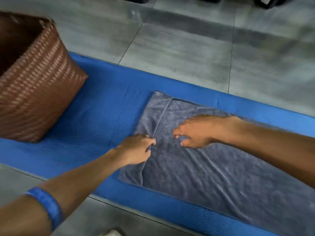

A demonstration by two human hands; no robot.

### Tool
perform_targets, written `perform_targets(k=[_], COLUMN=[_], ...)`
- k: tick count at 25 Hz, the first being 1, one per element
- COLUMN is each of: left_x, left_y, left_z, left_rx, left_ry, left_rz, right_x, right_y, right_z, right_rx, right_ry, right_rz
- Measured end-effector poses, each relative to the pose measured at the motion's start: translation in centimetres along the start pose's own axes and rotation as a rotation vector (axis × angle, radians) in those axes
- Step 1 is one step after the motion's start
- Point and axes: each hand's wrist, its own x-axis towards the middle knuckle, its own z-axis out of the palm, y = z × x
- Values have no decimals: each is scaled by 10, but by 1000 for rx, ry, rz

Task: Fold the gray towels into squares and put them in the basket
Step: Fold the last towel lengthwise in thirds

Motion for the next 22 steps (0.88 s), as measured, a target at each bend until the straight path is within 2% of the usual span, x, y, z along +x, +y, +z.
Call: perform_targets(k=[3, 6, 13, 15, 17, 19, 22], left_x=[-3, -1, 13, 16, 16, 12, 1], left_y=[-15, -26, -16, -14, -11, -5, 2], left_z=[25, 42, 61, 64, 64, 63, 69], left_rx=[-160, -255, -152, -178, -217, -222, -179], left_ry=[34, 26, 95, 105, 109, 145, 206], left_rz=[-22, -86, -102, -155, -201, -246, -343], right_x=[49, 86, 123, 141, 161, 182, 196], right_y=[7, 19, 24, 30, 39, 44, 46], right_z=[-17, -16, 44, 50, 51, 51, 50], right_rx=[103, 368, 1008, 1119, 1111, 1141, 1401], right_ry=[60, 118, 157, 226, 352, 441, 507], right_rz=[99, 261, 392, 429, 524, 531, 561])
